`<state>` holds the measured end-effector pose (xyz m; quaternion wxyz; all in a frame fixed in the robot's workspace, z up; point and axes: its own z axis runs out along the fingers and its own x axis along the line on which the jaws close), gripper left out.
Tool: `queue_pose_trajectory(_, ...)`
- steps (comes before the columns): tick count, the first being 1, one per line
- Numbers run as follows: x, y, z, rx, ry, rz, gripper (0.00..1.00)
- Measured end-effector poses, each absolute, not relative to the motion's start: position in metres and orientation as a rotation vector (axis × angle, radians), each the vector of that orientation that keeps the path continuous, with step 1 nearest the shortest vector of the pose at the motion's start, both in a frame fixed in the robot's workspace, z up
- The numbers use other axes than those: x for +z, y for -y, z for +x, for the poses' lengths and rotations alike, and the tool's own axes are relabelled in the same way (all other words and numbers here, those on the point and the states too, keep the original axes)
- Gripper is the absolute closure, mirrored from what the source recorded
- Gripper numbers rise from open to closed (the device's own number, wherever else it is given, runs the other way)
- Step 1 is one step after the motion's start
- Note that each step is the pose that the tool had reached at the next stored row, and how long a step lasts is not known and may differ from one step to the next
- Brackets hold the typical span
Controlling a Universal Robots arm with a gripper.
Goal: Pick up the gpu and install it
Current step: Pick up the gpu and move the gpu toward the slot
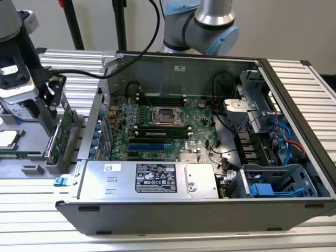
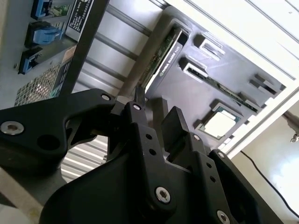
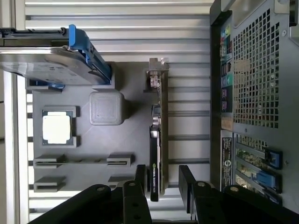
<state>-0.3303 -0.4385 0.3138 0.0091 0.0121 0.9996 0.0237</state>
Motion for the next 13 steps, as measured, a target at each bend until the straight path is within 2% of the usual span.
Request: queue_pose_trajectory(13, 0.303, 0.439, -0.33, 0.064, -3.122, 0.038, 0.0)
